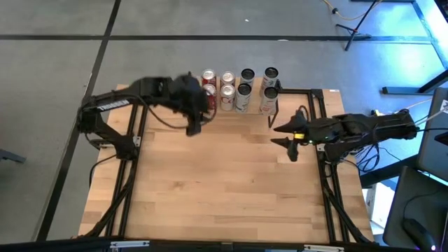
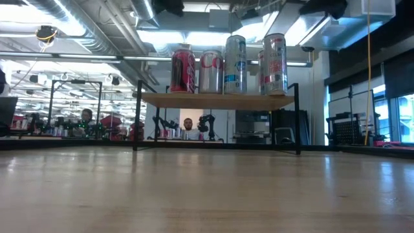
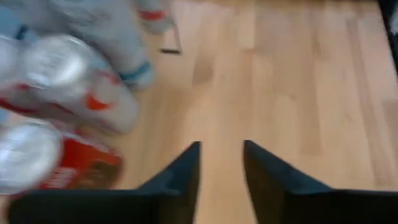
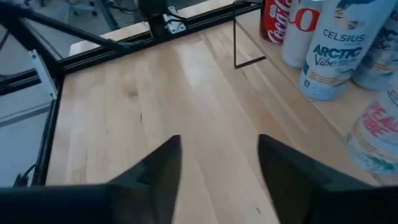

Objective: Place canned beverage on shelf
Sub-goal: Return to Home Position

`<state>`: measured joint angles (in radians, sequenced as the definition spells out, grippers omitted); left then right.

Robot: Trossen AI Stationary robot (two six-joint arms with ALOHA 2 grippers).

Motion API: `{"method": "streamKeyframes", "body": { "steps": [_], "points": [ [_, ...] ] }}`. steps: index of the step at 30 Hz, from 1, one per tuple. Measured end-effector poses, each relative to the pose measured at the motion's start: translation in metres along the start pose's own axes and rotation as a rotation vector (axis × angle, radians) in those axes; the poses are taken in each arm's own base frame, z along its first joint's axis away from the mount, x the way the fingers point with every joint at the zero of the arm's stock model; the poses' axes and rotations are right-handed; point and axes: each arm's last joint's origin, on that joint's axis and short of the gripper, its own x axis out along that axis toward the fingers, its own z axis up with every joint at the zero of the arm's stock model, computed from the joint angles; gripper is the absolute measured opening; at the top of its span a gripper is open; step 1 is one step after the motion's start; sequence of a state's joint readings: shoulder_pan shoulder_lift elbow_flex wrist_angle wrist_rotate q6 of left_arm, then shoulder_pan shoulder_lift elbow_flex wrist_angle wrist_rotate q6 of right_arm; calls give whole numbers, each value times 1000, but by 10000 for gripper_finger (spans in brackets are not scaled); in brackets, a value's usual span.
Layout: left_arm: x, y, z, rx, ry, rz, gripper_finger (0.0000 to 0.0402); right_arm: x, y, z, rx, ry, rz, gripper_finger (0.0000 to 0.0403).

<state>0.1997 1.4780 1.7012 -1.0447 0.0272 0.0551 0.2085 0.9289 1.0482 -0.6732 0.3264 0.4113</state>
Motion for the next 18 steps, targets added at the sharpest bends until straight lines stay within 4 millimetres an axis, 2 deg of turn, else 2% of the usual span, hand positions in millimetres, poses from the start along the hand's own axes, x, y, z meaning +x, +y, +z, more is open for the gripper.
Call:
{"method": "streamKeyframes", "body": {
  "steps": [4, 6, 10, 13, 18],
  "points": [
    [6, -30, -11, -13, -43, -66, 24, -15, -8, -8, -15, -18, 34, 133],
    [0, -44, -14, -37, -128, -108, 8, -21, -12, -13, -7, -33, 70, 98],
    [-18, -61, -26, -65, -292, -89, 23, -29, -22, -32, 8, -50, 97, 39],
    [-24, -66, -42, -111, -327, -32, 36, -39, -30, -40, 71, -114, 116, 8],
    [-21, -69, -64, -80, -292, 7, 44, -49, -40, -54, 74, -110, 114, 16]
  ]
}}
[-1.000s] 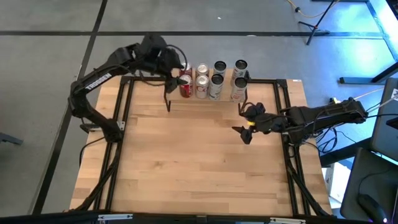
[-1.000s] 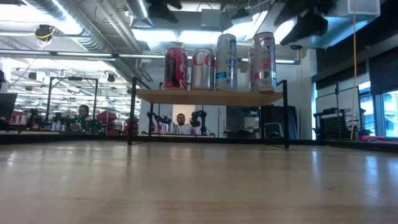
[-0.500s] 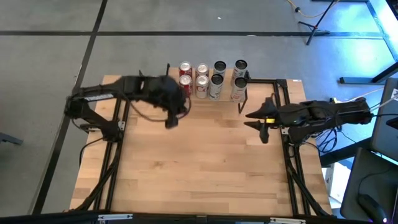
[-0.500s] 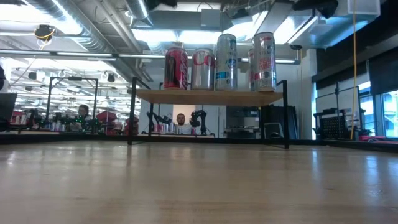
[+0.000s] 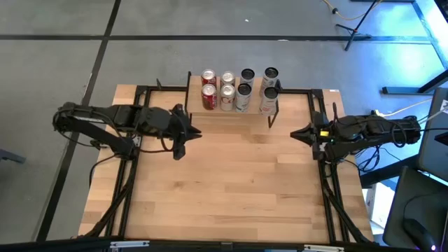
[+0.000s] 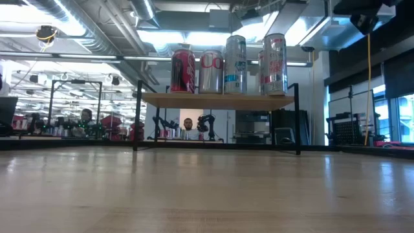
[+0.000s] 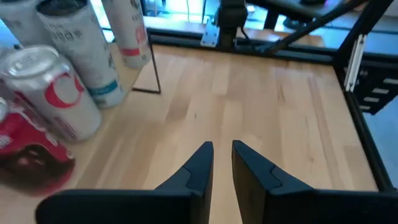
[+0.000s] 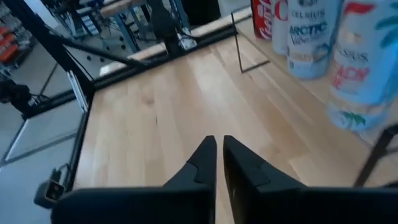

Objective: Place canned beverage on shelf
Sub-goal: Return to Home Position

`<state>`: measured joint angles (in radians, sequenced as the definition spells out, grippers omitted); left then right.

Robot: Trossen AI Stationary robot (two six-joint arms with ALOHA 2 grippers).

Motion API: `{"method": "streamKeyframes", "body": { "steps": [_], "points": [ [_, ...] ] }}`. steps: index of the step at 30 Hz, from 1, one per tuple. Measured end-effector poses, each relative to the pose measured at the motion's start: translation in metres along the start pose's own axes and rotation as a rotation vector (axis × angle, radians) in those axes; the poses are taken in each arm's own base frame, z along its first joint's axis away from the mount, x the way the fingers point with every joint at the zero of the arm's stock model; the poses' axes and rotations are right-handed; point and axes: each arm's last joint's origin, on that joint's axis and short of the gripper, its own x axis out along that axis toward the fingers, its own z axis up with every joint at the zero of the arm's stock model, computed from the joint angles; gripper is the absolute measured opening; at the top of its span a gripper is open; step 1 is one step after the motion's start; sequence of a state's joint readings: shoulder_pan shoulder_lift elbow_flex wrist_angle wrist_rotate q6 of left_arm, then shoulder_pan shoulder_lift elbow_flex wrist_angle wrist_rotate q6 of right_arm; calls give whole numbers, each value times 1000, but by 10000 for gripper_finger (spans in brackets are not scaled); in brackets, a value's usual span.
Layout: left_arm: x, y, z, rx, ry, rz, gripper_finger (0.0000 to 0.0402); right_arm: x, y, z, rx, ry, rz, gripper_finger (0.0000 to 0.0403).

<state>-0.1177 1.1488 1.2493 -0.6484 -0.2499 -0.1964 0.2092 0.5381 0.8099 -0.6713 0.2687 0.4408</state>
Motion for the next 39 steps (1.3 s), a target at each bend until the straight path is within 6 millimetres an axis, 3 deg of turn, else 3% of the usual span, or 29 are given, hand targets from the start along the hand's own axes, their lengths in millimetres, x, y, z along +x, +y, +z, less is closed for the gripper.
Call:
{"method": "streamKeyframes", "body": {
  "steps": [7, 13, 23, 31, 39],
  "points": [
    [22, -4, -26, -15, -10, 35, 45, -8, -3, 0, -1, -32, -20, 30],
    [39, -18, -57, 28, -188, -63, 45, -4, -1, -9, -111, -69, 178, 28],
    [21, -4, -116, 7, -411, -124, 45, 10, -11, -47, -84, -196, 339, 28],
    [12, 13, -166, -20, -492, -123, 45, 24, -18, -74, -77, -331, 441, 28],
    [1, 28, -195, -46, -563, -28, 45, 31, -26, -95, -77, -348, 436, 28]
  ]
}}
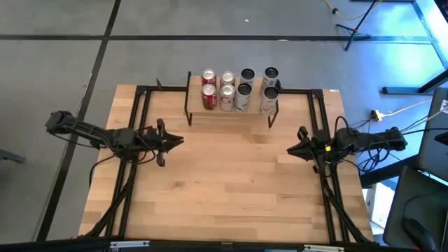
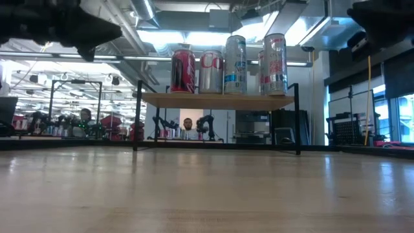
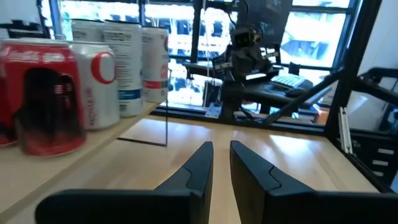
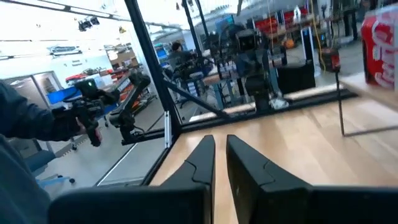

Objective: Place canned beverage on shelf
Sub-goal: Return to Home Position

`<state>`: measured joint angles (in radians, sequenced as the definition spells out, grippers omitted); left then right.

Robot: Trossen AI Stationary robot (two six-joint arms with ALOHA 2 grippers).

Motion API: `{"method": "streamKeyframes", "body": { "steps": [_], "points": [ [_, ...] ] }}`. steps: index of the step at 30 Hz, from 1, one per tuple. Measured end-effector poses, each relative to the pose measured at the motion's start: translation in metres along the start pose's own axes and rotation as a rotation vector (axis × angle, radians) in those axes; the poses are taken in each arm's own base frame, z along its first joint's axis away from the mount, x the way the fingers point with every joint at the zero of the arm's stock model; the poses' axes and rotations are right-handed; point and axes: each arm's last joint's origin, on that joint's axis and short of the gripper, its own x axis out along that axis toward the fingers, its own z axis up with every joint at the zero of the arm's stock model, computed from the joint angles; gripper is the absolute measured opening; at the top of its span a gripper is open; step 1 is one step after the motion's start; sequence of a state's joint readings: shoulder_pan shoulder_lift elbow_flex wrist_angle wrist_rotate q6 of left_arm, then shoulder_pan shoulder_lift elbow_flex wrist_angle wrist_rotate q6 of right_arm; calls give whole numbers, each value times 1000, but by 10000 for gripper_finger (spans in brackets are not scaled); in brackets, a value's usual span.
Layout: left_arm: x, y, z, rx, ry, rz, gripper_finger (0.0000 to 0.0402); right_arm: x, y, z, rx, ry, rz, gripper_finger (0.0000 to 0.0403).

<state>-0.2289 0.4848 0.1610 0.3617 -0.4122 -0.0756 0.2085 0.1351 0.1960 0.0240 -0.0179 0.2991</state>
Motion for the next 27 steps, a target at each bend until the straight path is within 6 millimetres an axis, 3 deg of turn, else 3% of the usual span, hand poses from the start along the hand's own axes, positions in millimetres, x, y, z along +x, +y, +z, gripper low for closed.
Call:
{"method": "streamKeyframes", "body": {
  "steps": [9, 20, 27],
  "points": [
    [-19, 10, -29, -75, -53, -42, 45, -7, -5, -16, -26, -97, 29, 28],
    [-29, 15, -29, -76, -64, -48, 45, -3, -12, -40, -36, -64, 32, 28],
    [-35, 17, -33, -70, -36, -56, 45, -3, -12, -39, -28, -75, 14, 28]
  ]
}}
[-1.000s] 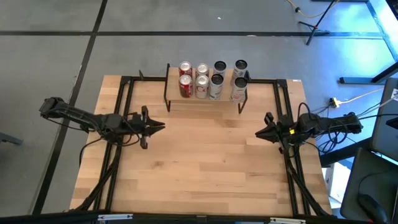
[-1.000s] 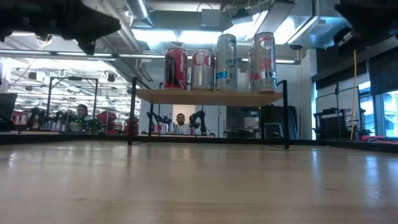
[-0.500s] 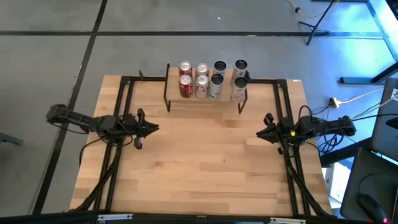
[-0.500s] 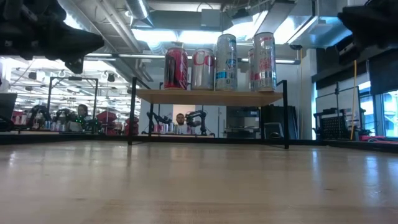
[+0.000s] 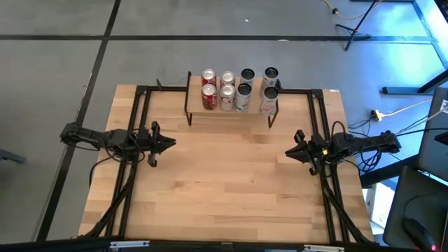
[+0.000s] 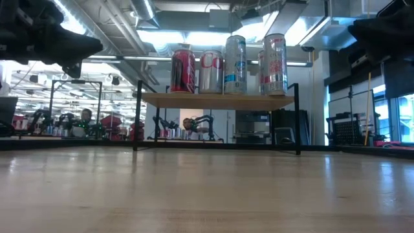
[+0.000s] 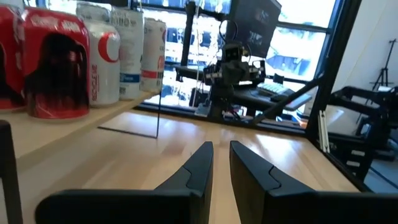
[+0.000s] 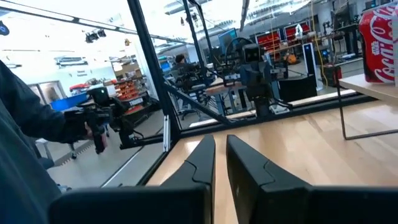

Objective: Place canned beverage on shelf
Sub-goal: Return to Home Position

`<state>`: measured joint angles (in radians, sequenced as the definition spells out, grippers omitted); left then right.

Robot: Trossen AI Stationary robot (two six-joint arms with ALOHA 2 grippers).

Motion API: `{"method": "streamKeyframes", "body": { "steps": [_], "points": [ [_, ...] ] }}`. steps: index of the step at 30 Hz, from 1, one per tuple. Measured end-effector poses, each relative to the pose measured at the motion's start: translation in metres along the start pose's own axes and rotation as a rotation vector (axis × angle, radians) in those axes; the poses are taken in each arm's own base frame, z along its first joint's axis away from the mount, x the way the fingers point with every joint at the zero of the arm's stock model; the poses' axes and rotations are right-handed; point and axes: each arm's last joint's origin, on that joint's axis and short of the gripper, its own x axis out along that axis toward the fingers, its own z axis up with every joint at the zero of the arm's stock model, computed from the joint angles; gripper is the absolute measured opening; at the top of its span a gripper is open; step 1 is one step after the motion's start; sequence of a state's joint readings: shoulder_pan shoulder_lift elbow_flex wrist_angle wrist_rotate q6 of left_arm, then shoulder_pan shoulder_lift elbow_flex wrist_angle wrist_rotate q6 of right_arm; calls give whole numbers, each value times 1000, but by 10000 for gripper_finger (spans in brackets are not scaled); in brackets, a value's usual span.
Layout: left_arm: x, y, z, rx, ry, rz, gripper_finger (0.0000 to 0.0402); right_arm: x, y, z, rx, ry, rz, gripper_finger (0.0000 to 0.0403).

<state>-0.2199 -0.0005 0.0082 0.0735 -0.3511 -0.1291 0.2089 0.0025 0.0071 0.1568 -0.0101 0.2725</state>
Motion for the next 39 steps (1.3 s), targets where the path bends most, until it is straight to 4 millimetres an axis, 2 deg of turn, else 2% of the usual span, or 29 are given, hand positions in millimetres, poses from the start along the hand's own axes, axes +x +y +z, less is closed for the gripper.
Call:
{"method": "streamKeyframes", "body": {
  "steps": [21, 26, 32, 39],
  "points": [
    [0, 0, -1, -39, 15, 1, 45, 0, -4, 1, 24, -42, -137, 28],
    [0, 0, -1, -39, 15, 1, 45, 0, -2, 6, -25, -88, -109, 28],
    [0, 0, -1, -39, 15, 1, 45, 0, -2, 3, -45, -47, -89, 28],
    [0, 0, -1, -39, 15, 1, 45, 0, -6, -2, -46, -14, -181, 28]
  ]
}}
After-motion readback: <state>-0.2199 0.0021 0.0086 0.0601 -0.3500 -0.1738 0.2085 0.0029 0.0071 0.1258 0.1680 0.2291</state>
